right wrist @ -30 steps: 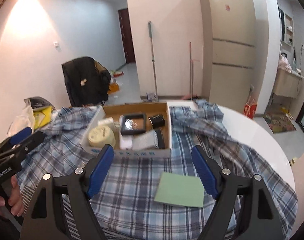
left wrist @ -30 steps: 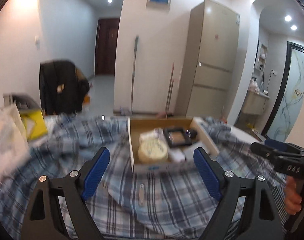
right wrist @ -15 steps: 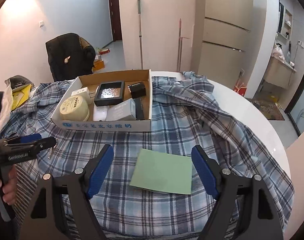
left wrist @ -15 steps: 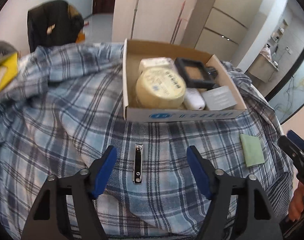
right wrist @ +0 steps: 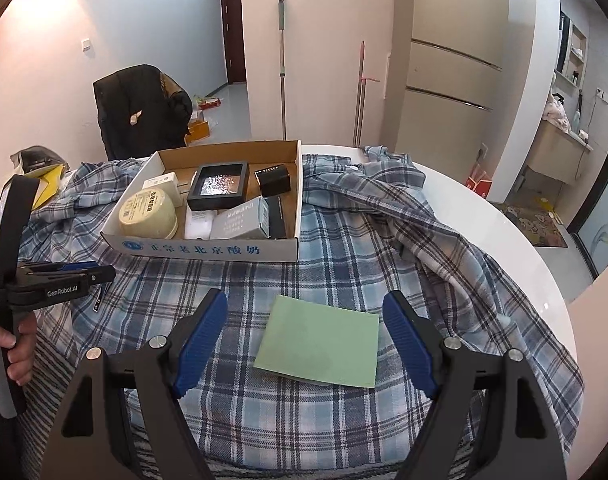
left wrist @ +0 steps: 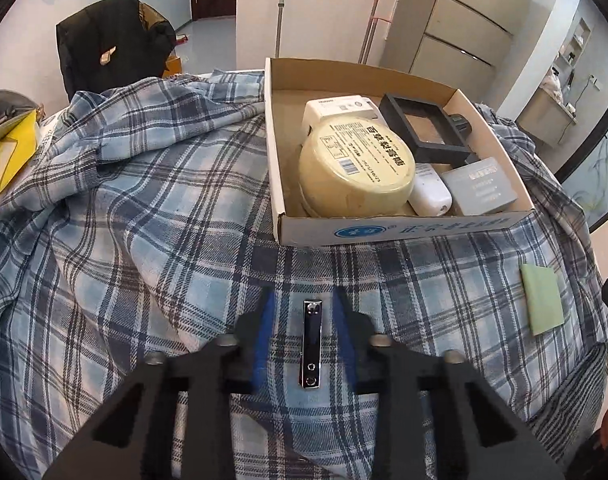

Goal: Organize rigid objects
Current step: 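Withdraw both tools from the cardboard box back over the table, then lower the right tool onto the green card and close on it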

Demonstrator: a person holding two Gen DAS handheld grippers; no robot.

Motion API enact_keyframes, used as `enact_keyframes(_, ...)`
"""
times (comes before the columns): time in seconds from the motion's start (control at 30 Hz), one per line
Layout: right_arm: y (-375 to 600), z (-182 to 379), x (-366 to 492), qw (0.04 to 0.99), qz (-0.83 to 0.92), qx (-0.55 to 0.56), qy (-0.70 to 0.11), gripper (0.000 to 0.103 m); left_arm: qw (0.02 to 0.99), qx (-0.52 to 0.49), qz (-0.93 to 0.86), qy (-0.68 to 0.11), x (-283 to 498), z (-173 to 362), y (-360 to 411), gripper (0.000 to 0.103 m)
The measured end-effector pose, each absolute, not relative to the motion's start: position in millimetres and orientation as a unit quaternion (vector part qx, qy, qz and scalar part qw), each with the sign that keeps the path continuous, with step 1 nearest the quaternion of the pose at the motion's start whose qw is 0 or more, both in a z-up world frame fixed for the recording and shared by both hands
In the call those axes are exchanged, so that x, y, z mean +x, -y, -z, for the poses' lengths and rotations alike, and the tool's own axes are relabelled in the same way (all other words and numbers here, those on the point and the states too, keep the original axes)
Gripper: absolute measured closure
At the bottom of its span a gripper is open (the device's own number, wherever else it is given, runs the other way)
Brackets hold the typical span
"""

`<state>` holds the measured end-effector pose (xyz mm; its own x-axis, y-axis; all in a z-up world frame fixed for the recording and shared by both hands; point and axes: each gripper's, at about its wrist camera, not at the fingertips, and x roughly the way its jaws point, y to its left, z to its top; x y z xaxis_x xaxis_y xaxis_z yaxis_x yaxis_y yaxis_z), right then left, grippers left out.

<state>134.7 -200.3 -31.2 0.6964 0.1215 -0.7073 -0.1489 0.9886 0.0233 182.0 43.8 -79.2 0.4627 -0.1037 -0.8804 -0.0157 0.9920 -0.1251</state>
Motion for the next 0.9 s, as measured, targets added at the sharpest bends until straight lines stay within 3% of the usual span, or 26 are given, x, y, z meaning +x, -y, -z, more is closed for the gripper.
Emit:
enact_keyframes(0.23, 203.7, 35.6, 139.0, 0.917, -0.072, -0.015, -0.392, 0.024, 0.847, -0.048, 0.048, -0.527, 185.2, 83.4, -32.9, 0.084)
enact_keyframes(0.3, 204.2, 36.1, 139.3, 0.917, -0.07, -0.014, -0.392, 0.024, 0.846, -0.045, 0.038, -0.53, 185.7, 83.6, -33.7, 0.092)
enact_keyframes(0.37, 204.4, 35.3, 139.0, 0.918, -0.07, -0.016, -0.391, 0.024, 0.847, -0.056, 0.029, -0.529, 184.2, 80.0, -40.0, 0.093)
enact_keyframes(0.67, 220.0, 19.1, 135.8, 0.924, -0.075, -0.003, -0.376, 0.024, 0.881, -0.033, 0.067, -0.467, 151.9, 21.0, -26.2, 0.093)
enact_keyframes(0.9, 241.3, 47.1, 152.7, 0.886, -0.099, -0.02, -0.453, 0.024, 0.882, -0.032, 0.109, -0.456, 133.4, 15.6, 6.8, 0.093)
